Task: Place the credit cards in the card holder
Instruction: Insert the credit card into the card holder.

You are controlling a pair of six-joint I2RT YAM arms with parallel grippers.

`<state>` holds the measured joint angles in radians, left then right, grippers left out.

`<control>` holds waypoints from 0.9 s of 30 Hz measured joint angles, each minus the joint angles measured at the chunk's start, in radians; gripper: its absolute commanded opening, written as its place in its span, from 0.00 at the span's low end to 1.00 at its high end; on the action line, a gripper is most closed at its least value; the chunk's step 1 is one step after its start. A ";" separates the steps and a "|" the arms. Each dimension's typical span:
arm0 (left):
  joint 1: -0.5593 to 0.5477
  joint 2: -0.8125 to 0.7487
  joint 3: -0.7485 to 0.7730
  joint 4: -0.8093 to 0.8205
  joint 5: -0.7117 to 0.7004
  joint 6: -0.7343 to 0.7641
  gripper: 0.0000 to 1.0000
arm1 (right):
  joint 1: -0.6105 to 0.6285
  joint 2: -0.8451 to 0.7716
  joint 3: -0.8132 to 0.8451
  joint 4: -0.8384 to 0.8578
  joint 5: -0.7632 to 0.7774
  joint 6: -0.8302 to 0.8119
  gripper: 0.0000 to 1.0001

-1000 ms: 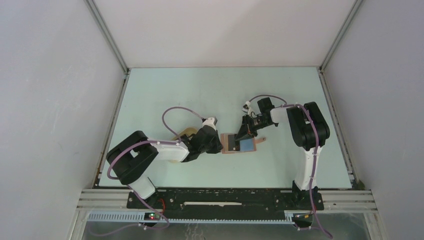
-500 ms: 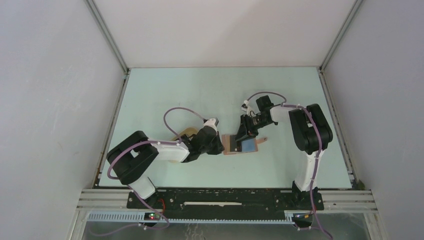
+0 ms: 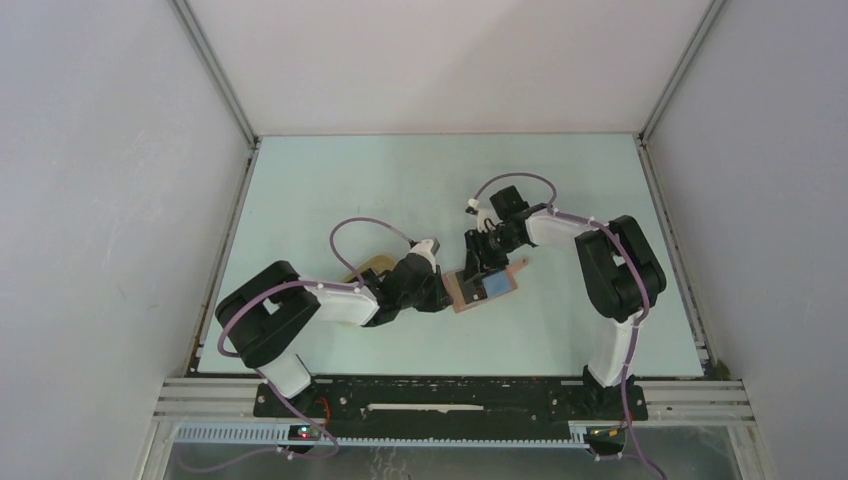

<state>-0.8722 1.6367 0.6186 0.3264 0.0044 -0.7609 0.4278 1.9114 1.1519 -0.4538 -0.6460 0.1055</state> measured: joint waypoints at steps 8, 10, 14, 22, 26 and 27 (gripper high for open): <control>-0.001 0.000 -0.015 0.027 0.028 -0.010 0.08 | 0.092 -0.021 0.035 -0.013 0.151 -0.062 0.54; -0.001 0.002 -0.018 0.035 0.030 -0.016 0.07 | 0.101 -0.021 0.042 -0.023 0.174 -0.083 0.54; -0.002 0.011 -0.023 0.062 0.034 -0.024 0.07 | 0.109 -0.021 0.052 -0.040 0.199 -0.117 0.55; -0.002 0.018 -0.033 0.092 0.050 -0.027 0.07 | 0.163 -0.032 0.057 -0.050 0.277 -0.164 0.56; 0.000 0.022 -0.035 0.101 0.067 -0.032 0.07 | 0.191 -0.032 0.065 -0.053 0.303 -0.190 0.58; 0.001 0.024 -0.037 0.107 0.071 -0.035 0.06 | 0.192 -0.032 0.067 -0.053 0.301 -0.195 0.58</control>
<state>-0.8715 1.6608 0.5812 0.4335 0.0757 -0.7956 0.6201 1.8790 1.2186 -0.5072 -0.3454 -0.0898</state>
